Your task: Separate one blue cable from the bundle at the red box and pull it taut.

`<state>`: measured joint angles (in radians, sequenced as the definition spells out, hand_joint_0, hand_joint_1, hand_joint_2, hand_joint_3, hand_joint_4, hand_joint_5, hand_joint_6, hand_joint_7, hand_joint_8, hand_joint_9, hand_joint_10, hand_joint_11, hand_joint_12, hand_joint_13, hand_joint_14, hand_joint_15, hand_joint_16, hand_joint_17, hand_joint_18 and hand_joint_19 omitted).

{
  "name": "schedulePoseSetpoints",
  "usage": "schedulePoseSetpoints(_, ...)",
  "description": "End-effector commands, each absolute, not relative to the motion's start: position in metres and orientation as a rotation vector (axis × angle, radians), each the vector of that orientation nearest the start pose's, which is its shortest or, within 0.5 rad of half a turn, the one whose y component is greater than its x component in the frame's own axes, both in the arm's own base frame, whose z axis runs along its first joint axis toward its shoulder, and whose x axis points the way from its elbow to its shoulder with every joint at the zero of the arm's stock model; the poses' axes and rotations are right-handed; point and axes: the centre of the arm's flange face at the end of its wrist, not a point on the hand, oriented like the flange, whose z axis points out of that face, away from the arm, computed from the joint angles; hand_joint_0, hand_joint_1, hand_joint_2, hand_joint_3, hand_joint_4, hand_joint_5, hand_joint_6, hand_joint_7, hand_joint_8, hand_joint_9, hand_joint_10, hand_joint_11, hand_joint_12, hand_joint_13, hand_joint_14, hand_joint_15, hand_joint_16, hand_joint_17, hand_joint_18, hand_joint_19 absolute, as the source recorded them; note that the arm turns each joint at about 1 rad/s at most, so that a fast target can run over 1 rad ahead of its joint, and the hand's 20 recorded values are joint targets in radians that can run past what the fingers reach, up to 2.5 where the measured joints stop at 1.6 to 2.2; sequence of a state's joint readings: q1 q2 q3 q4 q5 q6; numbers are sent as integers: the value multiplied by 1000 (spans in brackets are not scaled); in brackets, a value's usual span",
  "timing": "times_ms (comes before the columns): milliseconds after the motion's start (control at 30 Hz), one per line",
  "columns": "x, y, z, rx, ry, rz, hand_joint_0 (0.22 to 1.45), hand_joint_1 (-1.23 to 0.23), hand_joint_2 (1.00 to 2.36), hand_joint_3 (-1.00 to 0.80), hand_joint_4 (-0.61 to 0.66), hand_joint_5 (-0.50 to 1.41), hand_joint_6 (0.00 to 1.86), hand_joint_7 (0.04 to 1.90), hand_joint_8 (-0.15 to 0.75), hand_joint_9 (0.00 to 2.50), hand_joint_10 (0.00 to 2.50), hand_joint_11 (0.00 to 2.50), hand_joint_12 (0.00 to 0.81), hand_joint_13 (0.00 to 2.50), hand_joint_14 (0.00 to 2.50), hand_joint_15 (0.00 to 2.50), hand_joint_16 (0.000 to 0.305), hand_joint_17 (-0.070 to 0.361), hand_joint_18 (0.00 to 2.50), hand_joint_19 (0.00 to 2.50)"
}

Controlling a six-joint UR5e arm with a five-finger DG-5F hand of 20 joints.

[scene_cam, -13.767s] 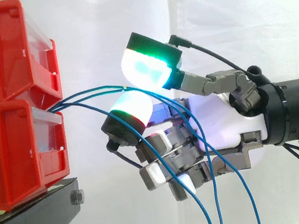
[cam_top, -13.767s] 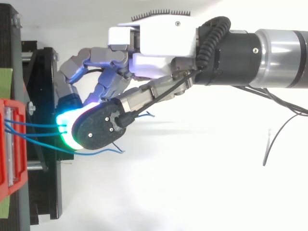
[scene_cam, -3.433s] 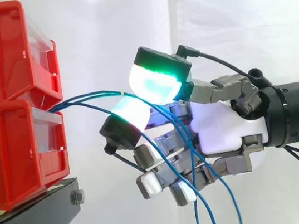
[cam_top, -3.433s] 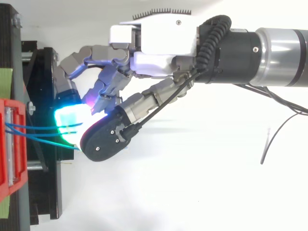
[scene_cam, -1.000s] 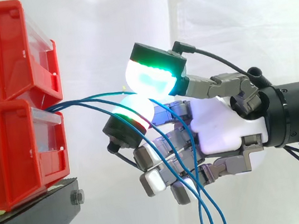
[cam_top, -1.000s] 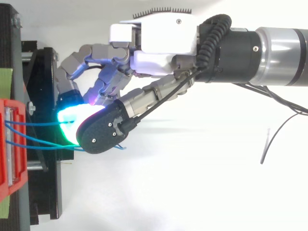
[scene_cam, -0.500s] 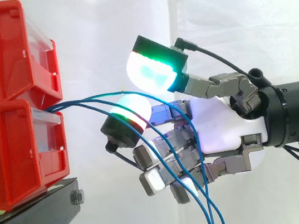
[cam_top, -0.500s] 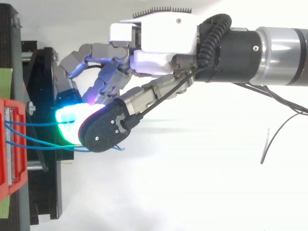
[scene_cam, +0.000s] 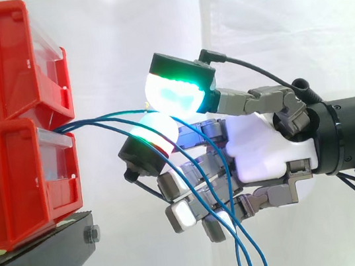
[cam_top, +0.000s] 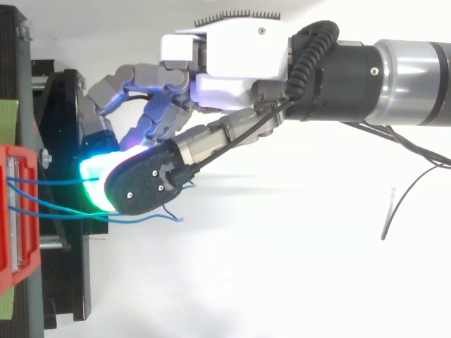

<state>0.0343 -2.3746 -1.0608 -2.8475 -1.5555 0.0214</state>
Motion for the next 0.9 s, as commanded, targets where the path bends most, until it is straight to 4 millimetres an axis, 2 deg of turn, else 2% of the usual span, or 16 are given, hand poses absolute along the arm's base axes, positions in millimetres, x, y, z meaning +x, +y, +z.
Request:
schedulePoseSetpoints(0,785,-108,244,1216,1213,1239,576,-659,1021,-149,-85,-87,797,1212,257,893,21,836,406,881,22,603,48,109,928,796)
schedulePoseSetpoints(233,785,-108,244,1220,1214,1238,576,-679,1020,-144,-97,-84,798,1253,277,986,22,886,408,903,22,609,49,110,947,772)
schedulePoseSetpoints(367,785,-109,244,1228,1206,1239,583,-678,1020,-166,-85,-92,808,1254,297,1061,23,1077,400,915,21,631,47,105,946,745)
schedulePoseSetpoints(500,785,-110,244,1241,1197,1243,589,-666,1020,-187,-75,-101,817,1241,293,1103,23,1220,345,857,22,608,36,82,822,598)
schedulePoseSetpoints(867,781,-110,243,1290,1195,1250,592,-654,1019,-206,-84,-110,825,1232,289,1153,21,1307,342,806,22,601,36,80,758,584)
